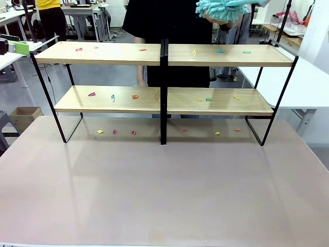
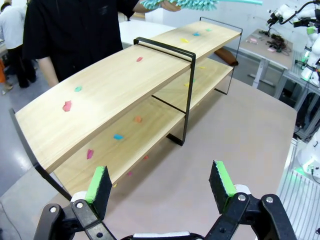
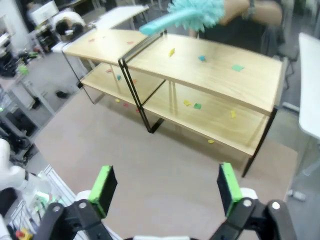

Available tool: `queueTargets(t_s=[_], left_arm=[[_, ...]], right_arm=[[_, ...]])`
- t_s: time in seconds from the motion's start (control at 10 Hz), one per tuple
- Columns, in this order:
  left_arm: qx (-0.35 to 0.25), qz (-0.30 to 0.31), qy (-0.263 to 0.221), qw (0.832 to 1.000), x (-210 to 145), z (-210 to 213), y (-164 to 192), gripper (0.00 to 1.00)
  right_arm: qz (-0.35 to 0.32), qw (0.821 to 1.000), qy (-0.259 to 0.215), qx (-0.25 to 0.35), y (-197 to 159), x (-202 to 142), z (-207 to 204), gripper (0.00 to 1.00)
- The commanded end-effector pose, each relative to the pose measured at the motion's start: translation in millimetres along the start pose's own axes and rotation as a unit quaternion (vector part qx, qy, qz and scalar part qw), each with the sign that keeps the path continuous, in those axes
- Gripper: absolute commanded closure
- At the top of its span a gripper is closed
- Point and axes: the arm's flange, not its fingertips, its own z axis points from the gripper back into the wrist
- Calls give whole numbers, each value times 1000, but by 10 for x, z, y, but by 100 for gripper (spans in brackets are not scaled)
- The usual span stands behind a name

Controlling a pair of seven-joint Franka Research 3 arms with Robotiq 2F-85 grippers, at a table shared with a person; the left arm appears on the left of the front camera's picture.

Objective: Clean the shelves.
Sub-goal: Pick up the Duster when the human hands it over.

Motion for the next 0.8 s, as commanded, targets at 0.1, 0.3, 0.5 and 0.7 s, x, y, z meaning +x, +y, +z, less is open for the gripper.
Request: queueTargets(t_s=[0.1, 0.3, 0.5, 0.7], left_arm=[[-2, 0, 0, 1000, -2, -11, -1, 0], [-2, 0, 0, 1000, -2, -11, -1, 0], [-2, 0, 0, 1000, -2, -11, -1, 0], [-2, 0, 0, 1000, -2, -11, -1, 0]], right_arm=[[-399, 912, -45, 87, -120, 984, -427, 0], [-162, 986, 9, 40, -106, 483, -319, 0], [-304, 950, 15, 76, -220, 811, -576, 0], [-431, 892, 10, 135, -511, 970, -1026, 0]])
